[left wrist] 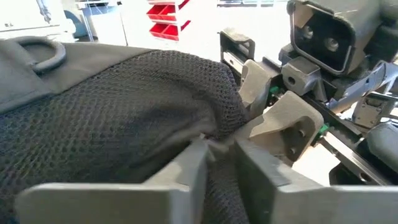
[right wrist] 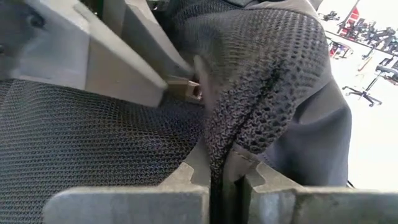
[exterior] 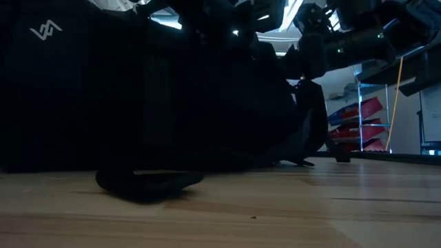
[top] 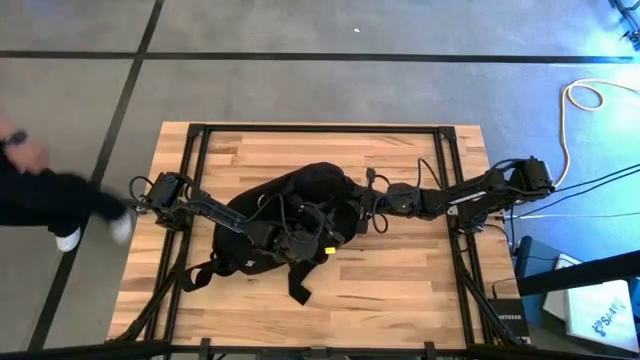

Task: Unpack backpack
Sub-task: Close the black backpack

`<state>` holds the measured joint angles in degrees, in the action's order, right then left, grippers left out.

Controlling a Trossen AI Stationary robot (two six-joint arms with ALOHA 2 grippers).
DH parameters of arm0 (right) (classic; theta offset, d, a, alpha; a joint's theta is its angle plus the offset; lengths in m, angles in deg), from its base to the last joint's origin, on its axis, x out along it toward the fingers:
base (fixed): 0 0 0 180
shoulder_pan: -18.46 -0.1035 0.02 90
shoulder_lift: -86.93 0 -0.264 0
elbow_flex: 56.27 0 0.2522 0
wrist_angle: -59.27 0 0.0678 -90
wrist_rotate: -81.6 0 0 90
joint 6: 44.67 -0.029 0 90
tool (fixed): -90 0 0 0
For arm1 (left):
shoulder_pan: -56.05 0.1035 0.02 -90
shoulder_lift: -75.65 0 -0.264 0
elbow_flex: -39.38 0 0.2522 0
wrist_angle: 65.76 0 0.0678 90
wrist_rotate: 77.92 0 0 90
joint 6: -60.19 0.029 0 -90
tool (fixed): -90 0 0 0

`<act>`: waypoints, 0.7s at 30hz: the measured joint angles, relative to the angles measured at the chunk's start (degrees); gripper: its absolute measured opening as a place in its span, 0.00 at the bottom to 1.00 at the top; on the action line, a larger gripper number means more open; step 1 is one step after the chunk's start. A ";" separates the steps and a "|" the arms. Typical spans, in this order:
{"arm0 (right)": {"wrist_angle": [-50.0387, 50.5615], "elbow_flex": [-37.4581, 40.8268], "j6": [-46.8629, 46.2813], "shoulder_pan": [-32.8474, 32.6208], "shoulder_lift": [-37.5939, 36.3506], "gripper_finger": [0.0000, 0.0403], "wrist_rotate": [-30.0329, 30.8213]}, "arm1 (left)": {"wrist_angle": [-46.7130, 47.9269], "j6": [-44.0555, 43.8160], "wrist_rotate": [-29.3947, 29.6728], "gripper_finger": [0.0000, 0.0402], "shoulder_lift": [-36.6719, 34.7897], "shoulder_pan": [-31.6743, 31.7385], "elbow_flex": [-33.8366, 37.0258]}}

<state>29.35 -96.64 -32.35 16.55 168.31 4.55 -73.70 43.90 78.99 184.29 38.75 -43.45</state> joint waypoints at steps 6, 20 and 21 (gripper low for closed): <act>0.30 0.00 0.07 0.00 0.03 0.00 -0.11 | -0.07 -0.86 -0.57 0.01 0.00 0.40 -0.01; 0.72 0.00 0.17 0.02 0.07 0.00 -0.27 | 6.95 -1.67 -2.09 0.01 -0.11 0.52 -0.01; 0.70 0.00 0.17 0.02 0.07 0.00 -0.29 | 7.07 -1.81 -2.09 0.01 -0.11 0.52 -0.01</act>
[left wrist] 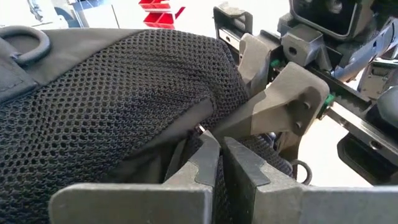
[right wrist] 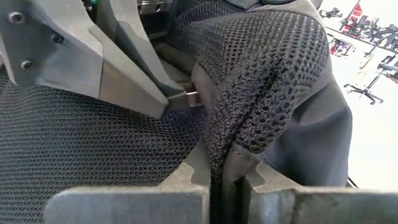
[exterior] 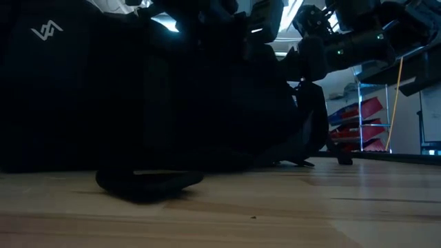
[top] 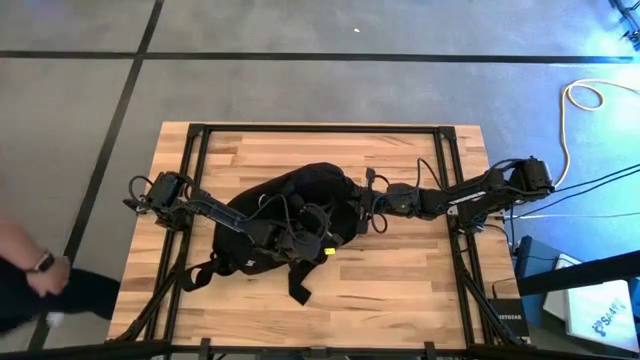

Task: Unpack backpack
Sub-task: Close the black backpack

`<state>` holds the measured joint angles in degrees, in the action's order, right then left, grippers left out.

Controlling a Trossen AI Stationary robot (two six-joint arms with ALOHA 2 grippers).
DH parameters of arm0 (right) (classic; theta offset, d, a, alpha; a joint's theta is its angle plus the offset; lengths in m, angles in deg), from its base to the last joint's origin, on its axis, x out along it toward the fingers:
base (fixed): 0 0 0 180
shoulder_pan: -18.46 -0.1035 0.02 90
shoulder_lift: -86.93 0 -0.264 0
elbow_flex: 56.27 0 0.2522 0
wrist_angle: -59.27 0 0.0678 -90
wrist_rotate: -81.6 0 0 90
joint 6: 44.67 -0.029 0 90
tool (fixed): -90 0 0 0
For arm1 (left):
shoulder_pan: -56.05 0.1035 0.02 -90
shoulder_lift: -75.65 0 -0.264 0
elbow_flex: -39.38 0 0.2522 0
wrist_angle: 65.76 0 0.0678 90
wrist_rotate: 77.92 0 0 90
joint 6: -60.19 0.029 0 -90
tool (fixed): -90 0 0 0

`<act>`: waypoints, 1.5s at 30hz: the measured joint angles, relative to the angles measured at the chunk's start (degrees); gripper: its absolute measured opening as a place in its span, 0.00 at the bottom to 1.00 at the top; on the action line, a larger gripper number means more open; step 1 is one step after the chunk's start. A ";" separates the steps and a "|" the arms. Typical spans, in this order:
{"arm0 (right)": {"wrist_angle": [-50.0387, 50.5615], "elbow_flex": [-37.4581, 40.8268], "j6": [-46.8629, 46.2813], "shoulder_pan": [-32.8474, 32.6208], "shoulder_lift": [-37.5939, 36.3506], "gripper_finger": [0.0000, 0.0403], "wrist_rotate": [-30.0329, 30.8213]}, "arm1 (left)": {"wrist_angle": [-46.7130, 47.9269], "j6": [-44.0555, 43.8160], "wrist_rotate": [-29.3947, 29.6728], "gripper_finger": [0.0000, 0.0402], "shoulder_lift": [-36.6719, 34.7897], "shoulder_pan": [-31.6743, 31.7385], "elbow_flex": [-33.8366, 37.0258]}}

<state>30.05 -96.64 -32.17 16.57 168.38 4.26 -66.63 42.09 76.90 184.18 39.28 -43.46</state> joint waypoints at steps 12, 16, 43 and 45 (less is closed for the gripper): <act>-0.04 0.00 0.00 0.02 0.00 0.00 0.00 | 1.09 -1.74 -0.37 0.01 0.00 1.47 0.00; -0.04 0.00 0.00 0.02 0.00 0.00 -0.02 | 1.07 -2.05 -0.65 0.01 0.00 1.32 0.00; -0.50 -0.02 2.82 -1.64 0.00 0.00 0.45 | 0.89 -0.87 5.53 0.29 0.02 -0.48 0.00; -0.50 -0.02 2.82 -1.64 0.00 0.00 0.74 | 0.96 -0.88 5.55 0.20 0.02 -0.42 0.00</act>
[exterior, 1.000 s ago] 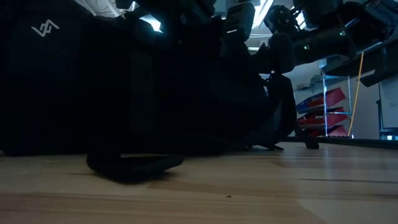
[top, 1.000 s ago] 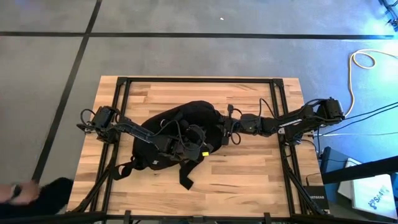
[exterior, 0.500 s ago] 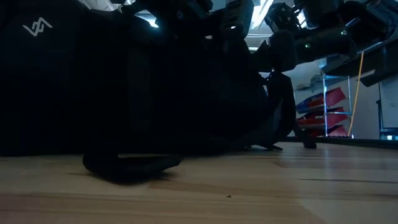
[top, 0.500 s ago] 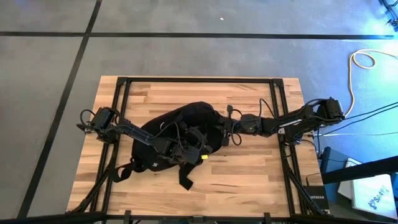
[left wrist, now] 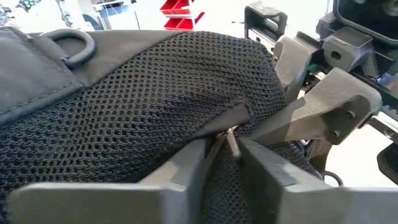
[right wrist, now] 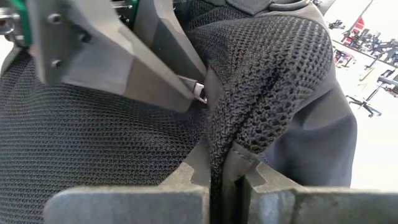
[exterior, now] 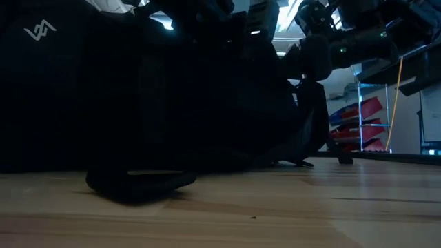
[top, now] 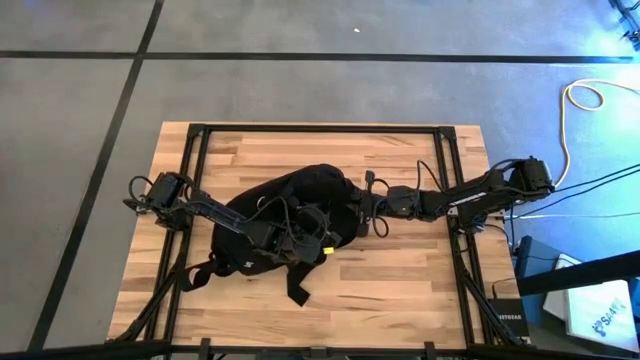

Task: Unpack backpack
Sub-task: Close the black backpack

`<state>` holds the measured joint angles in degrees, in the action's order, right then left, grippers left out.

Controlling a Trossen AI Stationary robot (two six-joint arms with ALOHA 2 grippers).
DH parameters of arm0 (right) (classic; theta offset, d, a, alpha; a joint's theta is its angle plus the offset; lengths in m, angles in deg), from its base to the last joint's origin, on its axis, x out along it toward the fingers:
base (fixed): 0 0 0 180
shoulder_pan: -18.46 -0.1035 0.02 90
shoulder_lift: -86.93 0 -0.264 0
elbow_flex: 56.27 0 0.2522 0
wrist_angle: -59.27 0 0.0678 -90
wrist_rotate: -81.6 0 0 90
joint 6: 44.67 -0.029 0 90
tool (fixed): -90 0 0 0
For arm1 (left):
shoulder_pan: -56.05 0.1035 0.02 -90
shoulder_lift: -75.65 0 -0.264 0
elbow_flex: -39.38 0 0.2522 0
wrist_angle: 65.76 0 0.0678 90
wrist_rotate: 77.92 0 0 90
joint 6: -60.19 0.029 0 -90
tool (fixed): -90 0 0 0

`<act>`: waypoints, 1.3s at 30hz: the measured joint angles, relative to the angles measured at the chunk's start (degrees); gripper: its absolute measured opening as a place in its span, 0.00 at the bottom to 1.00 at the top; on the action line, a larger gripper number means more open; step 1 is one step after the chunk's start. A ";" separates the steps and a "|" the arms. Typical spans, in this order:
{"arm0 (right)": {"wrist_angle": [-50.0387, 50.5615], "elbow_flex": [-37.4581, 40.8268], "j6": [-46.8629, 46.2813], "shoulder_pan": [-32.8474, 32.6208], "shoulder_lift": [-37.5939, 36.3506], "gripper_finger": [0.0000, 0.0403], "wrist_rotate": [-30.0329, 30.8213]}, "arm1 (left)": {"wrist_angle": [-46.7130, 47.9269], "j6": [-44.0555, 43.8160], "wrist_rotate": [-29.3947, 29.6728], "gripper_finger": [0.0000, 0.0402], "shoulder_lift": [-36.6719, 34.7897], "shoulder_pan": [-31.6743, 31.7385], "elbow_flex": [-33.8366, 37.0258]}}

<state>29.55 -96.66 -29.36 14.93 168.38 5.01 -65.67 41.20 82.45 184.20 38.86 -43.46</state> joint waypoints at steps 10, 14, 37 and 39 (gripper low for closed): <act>-0.02 0.00 0.00 0.00 0.00 0.00 0.09 | 0.07 0.98 -0.70 0.00 0.00 -0.02 0.00; -0.02 0.00 -0.04 -0.04 0.00 0.00 1.04 | 1.26 0.89 -0.68 0.00 0.00 -0.02 -0.04; -0.13 -0.19 -2.21 0.07 -0.04 0.00 3.80 | 8.89 -0.41 2.51 0.00 -1.73 -1.17 -0.11; -0.21 -0.19 -2.19 0.07 -0.04 0.00 4.00 | 9.75 -0.44 2.65 0.00 -2.21 -1.27 -0.07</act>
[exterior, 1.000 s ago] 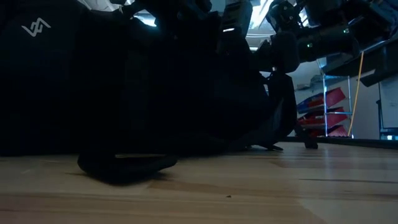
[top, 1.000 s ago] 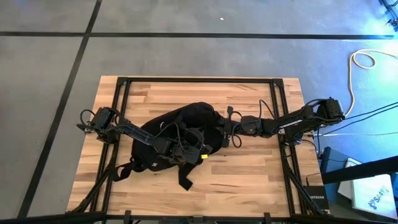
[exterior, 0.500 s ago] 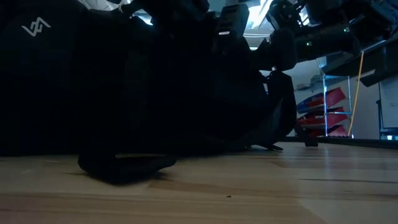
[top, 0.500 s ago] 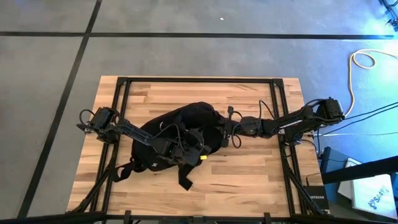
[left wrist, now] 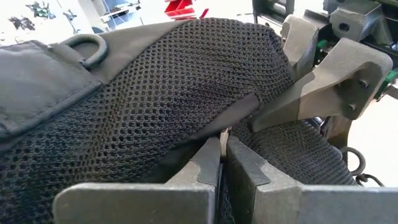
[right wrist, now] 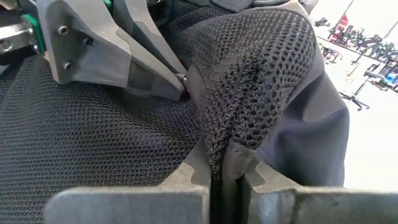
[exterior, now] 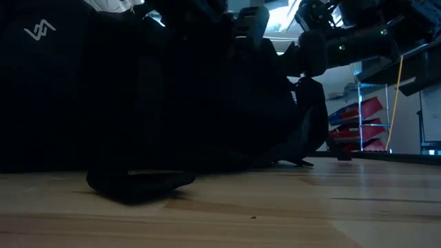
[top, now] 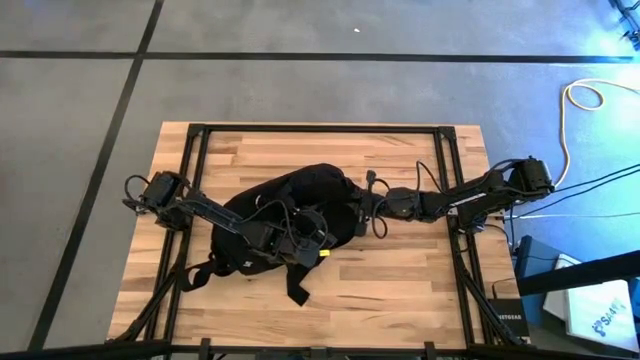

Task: Unpack backpack
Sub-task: Close the black backpack

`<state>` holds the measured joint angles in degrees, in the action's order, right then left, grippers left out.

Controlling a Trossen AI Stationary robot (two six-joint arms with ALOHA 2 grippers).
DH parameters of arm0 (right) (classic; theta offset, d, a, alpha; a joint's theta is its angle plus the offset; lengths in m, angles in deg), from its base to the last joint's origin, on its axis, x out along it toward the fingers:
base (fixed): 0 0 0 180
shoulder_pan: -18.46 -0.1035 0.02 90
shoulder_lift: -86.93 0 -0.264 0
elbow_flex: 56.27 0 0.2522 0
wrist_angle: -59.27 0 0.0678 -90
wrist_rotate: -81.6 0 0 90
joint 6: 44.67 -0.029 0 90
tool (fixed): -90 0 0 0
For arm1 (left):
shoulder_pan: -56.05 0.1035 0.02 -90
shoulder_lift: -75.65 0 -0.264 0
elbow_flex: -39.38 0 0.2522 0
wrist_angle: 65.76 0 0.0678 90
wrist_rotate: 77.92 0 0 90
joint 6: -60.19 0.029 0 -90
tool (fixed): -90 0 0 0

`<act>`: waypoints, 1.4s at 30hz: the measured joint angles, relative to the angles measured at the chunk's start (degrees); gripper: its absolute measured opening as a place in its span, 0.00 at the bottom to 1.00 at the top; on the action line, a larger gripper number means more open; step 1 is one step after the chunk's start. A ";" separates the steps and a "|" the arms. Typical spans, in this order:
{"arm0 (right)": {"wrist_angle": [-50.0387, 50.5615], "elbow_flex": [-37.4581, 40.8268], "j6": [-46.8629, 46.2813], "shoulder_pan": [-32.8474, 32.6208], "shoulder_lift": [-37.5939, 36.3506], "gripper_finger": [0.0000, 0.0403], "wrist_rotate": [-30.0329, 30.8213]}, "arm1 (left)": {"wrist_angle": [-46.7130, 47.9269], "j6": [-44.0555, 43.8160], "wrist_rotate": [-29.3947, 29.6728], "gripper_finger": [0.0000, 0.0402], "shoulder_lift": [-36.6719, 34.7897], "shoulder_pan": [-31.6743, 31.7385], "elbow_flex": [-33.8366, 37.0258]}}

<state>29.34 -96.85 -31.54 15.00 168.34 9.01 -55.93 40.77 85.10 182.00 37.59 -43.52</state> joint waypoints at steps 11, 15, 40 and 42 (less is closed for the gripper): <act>1.32 1.63 0.17 0.16 -3.32 0.00 8.06 | 8.03 -6.21 3.91 0.00 -1.34 -0.45 0.11; 1.03 4.18 -0.77 0.61 -6.00 0.00 8.25 | 14.08 -11.81 3.58 0.00 -2.70 -0.68 0.11; 0.79 2.89 -0.82 0.60 -7.21 0.00 -0.44 | -2.30 -14.81 -19.47 0.51 -3.28 5.68 1.31; 0.71 2.86 -0.41 0.41 -7.21 0.00 -0.40 | -2.47 -15.00 -19.54 0.52 -3.28 5.79 1.33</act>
<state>30.05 -93.99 -31.95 15.41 161.12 8.61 -58.40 25.77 65.55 178.72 43.38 -42.19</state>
